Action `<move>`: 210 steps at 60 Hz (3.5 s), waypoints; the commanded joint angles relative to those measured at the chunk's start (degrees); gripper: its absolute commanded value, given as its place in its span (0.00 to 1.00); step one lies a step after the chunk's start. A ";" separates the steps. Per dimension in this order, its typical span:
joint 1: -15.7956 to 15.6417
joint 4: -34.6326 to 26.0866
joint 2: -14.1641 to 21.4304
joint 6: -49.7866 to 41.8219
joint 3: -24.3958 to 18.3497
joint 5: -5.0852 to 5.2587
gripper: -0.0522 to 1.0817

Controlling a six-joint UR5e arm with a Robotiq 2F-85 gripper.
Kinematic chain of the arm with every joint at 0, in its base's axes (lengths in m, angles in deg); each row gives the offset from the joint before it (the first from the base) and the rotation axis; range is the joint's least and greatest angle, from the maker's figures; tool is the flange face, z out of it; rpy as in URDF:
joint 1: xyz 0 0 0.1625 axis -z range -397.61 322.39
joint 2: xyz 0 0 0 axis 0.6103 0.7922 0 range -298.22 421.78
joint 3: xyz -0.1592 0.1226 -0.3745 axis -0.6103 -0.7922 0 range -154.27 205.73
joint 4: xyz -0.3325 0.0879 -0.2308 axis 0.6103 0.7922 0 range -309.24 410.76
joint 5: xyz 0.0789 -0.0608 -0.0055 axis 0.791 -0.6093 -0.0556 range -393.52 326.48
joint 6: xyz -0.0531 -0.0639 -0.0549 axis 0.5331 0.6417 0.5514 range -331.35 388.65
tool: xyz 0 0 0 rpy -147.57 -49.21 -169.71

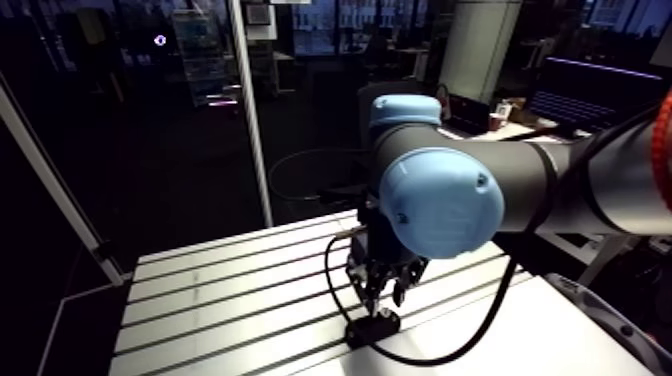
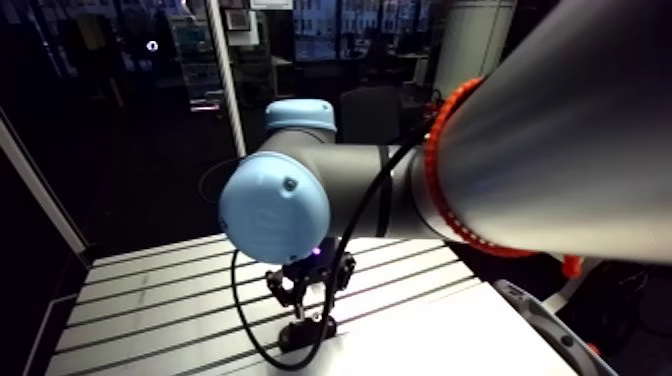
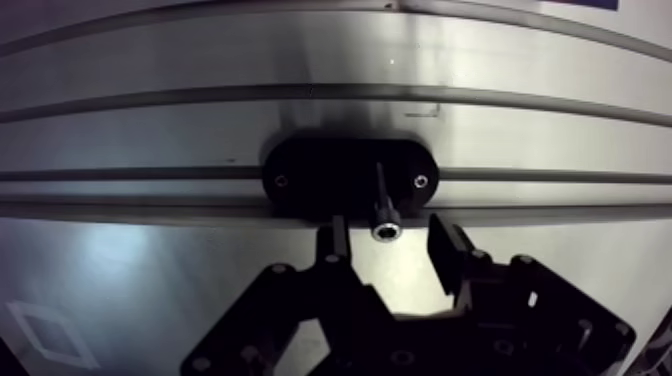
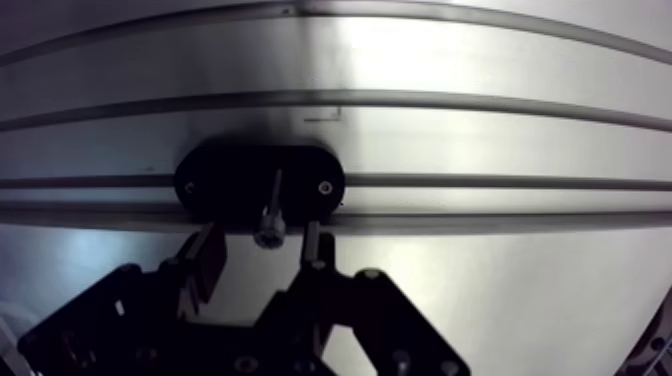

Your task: Pick up the M10 bolt and insert it into the hole until fully seated.

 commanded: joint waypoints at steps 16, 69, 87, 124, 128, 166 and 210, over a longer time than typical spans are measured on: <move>-0.08 0.48 -0.94 -0.05 -0.04 -0.09 0.47; -0.08 0.39 -0.94 -0.14 0.49 -0.98 0.52; 0.00 0.47 -1.33 -0.23 0.40 -1.33 0.54; -0.08 1.62 -2.10 -0.14 0.56 -1.26 0.60; -0.08 1.62 -2.09 -0.14 0.58 -1.24 0.60; -0.08 1.62 -2.09 -0.05 0.40 -1.24 0.68; 0.01 0.68 -1.30 0.12 -0.99 -1.07 0.83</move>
